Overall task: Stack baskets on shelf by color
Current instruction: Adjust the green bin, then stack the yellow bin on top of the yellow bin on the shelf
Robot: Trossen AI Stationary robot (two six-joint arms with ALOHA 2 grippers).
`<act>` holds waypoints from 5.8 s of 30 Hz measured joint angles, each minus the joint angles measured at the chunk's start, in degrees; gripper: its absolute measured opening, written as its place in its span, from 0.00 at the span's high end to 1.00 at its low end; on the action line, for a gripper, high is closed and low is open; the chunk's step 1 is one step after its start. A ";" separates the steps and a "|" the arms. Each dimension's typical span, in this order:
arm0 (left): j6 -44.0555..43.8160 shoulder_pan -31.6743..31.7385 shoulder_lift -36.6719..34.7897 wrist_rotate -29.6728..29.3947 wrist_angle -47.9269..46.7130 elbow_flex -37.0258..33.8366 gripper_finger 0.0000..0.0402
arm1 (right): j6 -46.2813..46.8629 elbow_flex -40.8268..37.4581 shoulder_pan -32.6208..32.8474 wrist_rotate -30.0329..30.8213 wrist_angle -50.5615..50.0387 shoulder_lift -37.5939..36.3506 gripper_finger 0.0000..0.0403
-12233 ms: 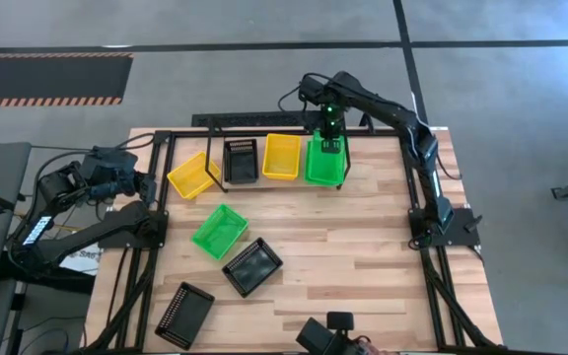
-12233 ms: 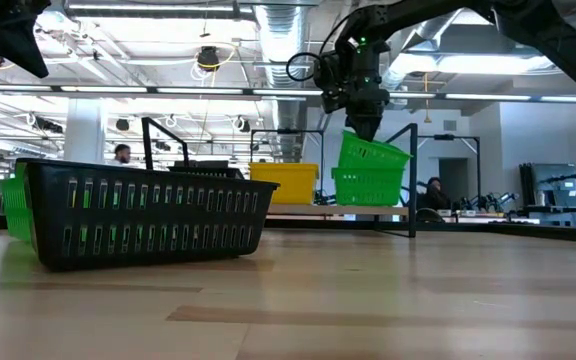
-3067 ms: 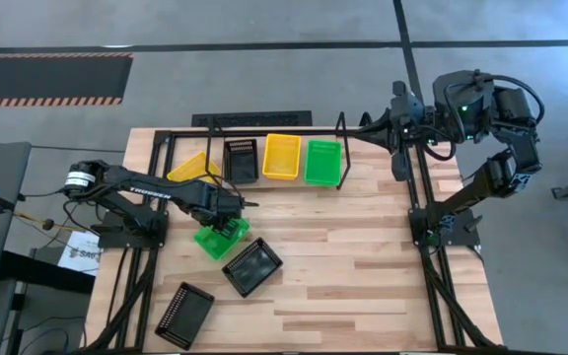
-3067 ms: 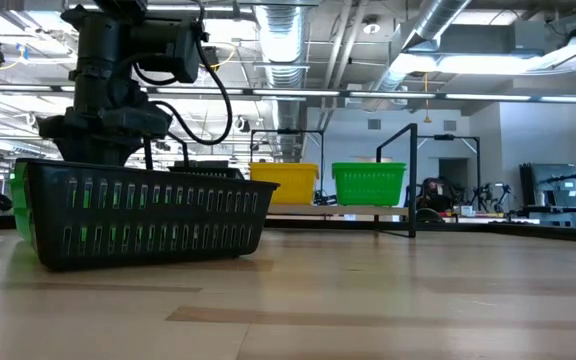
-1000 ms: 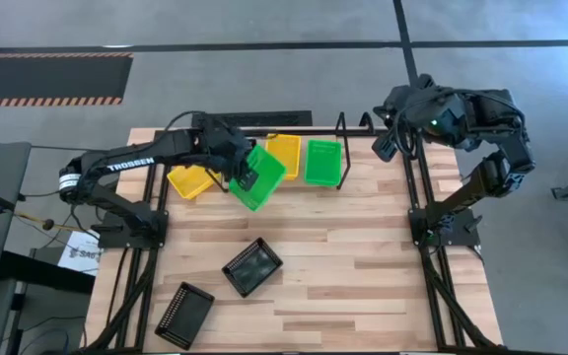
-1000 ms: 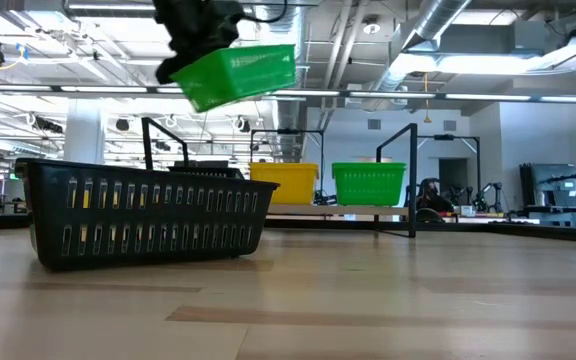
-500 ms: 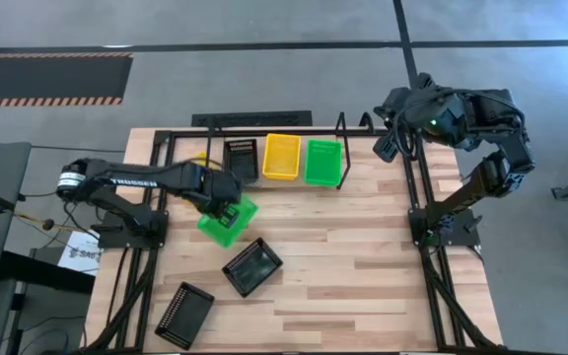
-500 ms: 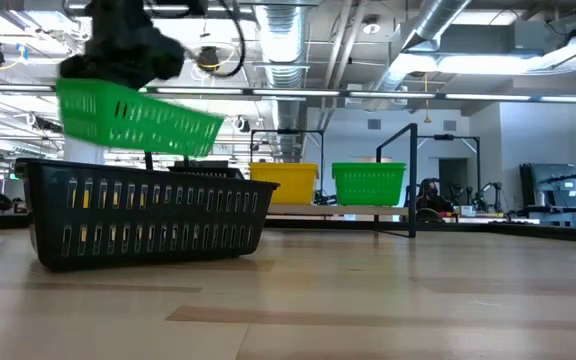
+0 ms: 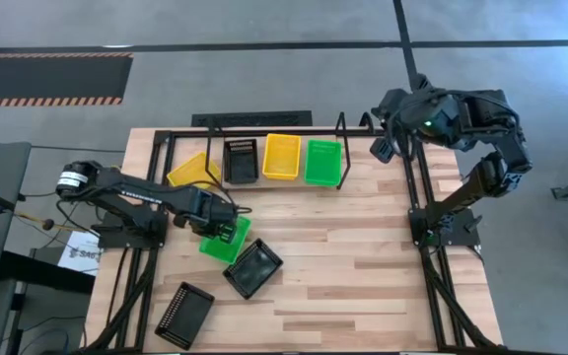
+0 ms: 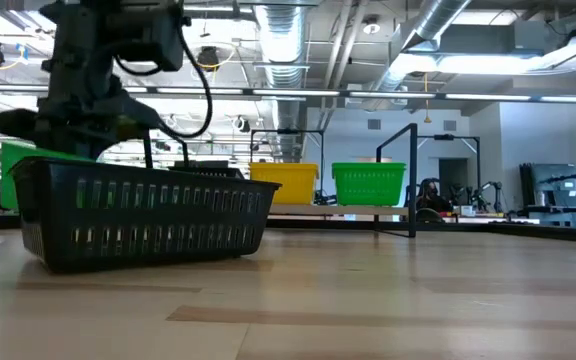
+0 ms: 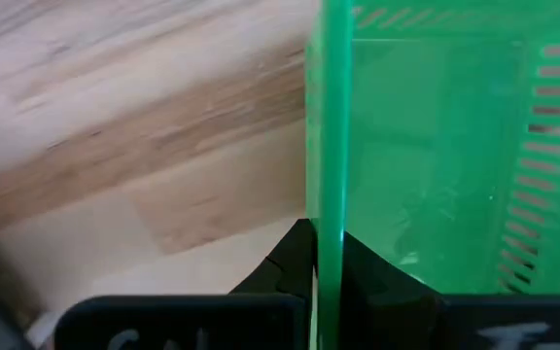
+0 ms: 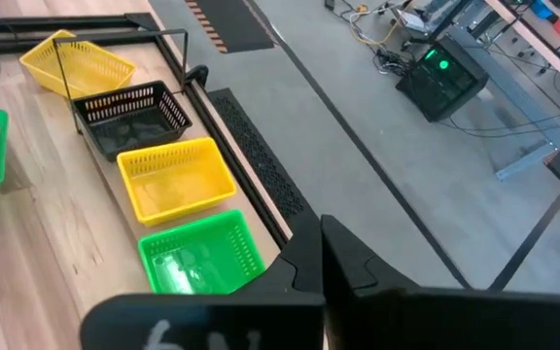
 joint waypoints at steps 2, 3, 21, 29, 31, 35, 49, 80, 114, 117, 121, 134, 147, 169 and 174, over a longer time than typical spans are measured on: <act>-0.59 0.02 0.00 -0.02 1.65 -1.34 1.00 | -0.07 -0.09 0.00 -0.51 -0.05 0.57 0.99; -0.92 0.04 0.00 -0.05 2.59 -1.94 1.00 | -0.40 -0.07 0.00 -0.99 0.01 1.08 0.99; 3.84 0.04 0.00 -4.04 5.04 -3.61 0.93 | -5.86 0.02 0.11 -3.02 0.48 2.13 0.99; 8.84 1.09 0.00 -3.99 4.93 -1.73 0.68 | -5.43 0.02 0.11 -3.00 1.82 0.89 0.99; 10.85 2.28 0.00 -4.02 4.81 -0.01 0.62 | -5.43 0.02 0.09 -3.00 2.19 0.88 0.99; 15.13 5.36 0.00 -4.05 2.33 4.88 0.55 | -5.40 0.02 0.09 -3.00 2.33 0.82 0.99; 23.06 11.45 -0.06 -26.07 -36.56 23.35 0.53 | -5.05 0.02 0.07 -2.99 2.33 0.84 0.99; 47.02 52.48 -20.37 -16.41 -13.33 3.97 0.53 | -0.22 0.02 0.07 -3.00 2.61 0.84 0.99; 52.65 66.85 1.47 -9.63 -8.54 3.99 0.53 | 0.78 0.02 0.04 -3.69 2.63 0.84 0.99; 51.09 66.17 2.99 -11.93 -8.72 3.99 0.53 | 0.71 0.02 0.04 -4.22 2.62 0.86 0.99; 49.57 65.40 3.84 -13.59 -8.69 3.99 0.53 | 0.60 0.02 0.05 -4.29 2.61 0.86 0.99; 48.13 65.27 3.82 -7.29 -5.47 3.99 0.53 | 0.03 0.02 0.04 -4.35 1.98 0.86 0.99; 44.17 63.86 3.82 -5.93 -2.85 3.99 0.53 | -0.58 0.02 0.04 -4.38 0.03 0.86 0.99; 44.13 57.59 3.80 -6.32 -2.76 3.99 0.53 | -2.80 0.01 0.53 -6.16 0.01 0.86 0.99; 43.09 57.59 3.80 -7.91 -2.83 3.99 0.53 | -2.87 0.02 1.59 -6.19 0.01 0.86 0.99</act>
